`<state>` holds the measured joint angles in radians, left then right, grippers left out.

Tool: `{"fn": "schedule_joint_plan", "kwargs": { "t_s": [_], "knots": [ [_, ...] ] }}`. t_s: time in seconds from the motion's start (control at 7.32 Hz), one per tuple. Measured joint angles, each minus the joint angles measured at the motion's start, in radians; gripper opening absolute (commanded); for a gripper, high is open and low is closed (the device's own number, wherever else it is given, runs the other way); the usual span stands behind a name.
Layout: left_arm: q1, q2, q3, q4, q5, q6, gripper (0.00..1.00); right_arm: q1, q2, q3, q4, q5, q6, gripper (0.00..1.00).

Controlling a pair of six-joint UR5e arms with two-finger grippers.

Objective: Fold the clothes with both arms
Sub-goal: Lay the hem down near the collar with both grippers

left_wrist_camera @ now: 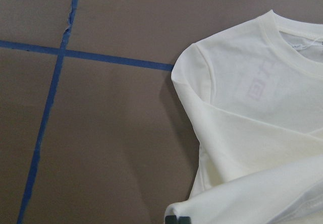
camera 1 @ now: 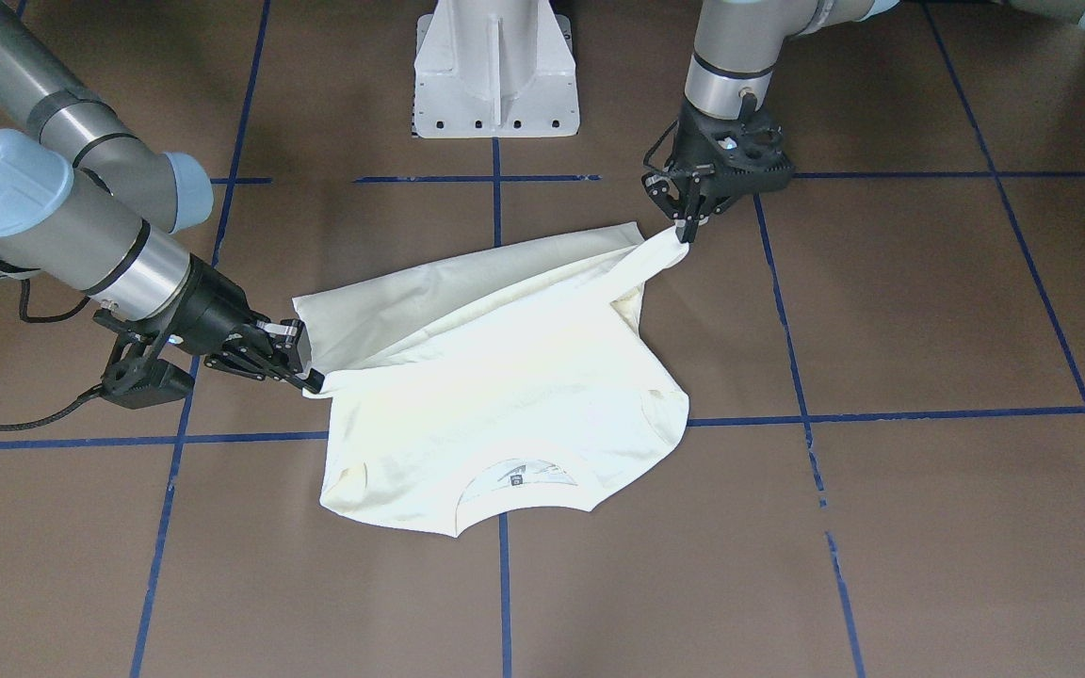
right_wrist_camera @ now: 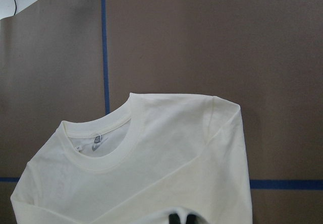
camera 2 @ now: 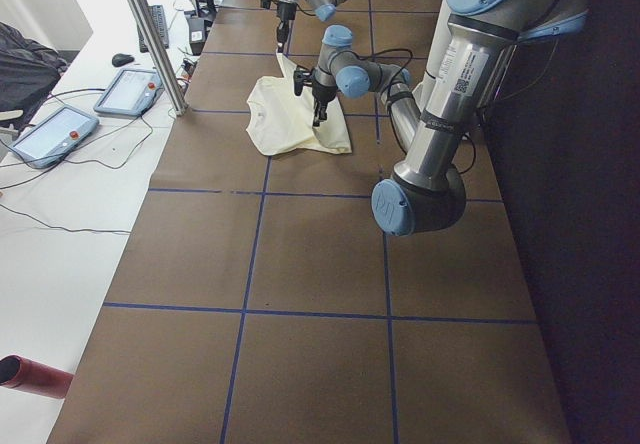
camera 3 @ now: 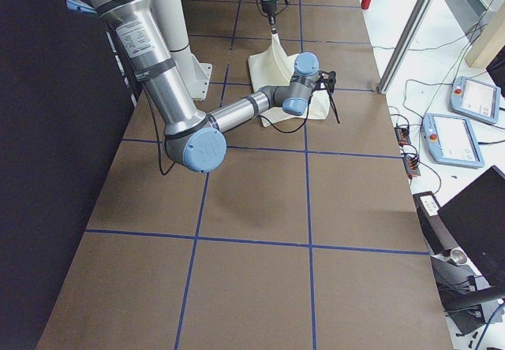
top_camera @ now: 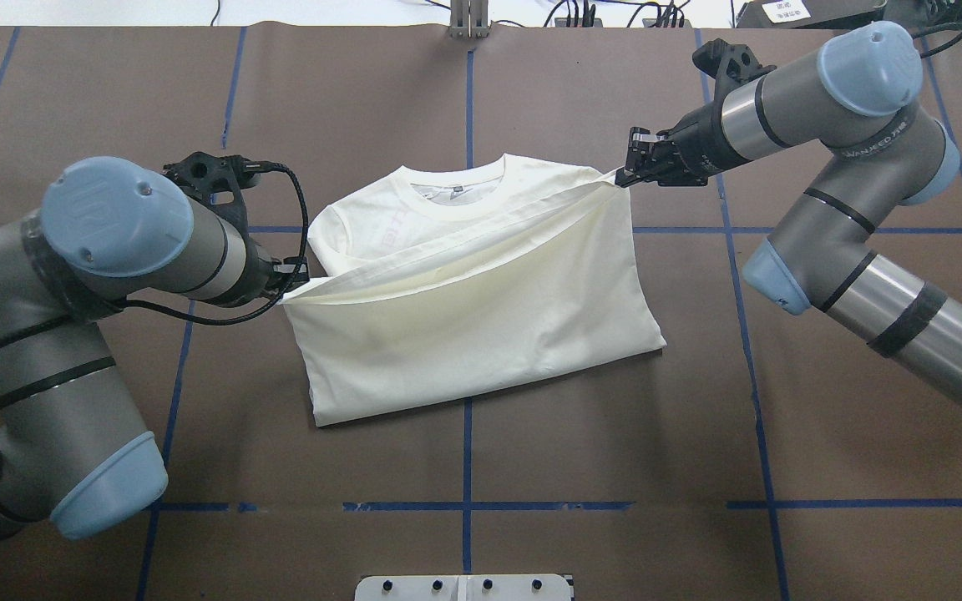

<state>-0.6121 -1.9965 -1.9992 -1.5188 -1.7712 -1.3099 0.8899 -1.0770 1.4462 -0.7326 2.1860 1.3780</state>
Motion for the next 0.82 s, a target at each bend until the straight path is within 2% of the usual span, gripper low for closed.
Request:
{"fn": "schedule_joint_plan", "kwargs": {
  "t_s": [0.27,0.55,0.82],
  "knots": [
    [-0.053,-0.004,0.086,-0.075,0.001,-0.007,0.00,-0.001,0.038,-0.060,-0.002,-0.061,-0.005,0.00],
    [-0.099,-0.041,0.225,-0.185,0.002,-0.018,0.00,-0.002,0.109,-0.148,-0.004,-0.119,-0.006,0.00],
    [-0.112,-0.092,0.316,-0.216,0.002,-0.042,0.00,-0.008,0.155,-0.206,-0.006,-0.164,-0.006,0.00]
  ]
}}
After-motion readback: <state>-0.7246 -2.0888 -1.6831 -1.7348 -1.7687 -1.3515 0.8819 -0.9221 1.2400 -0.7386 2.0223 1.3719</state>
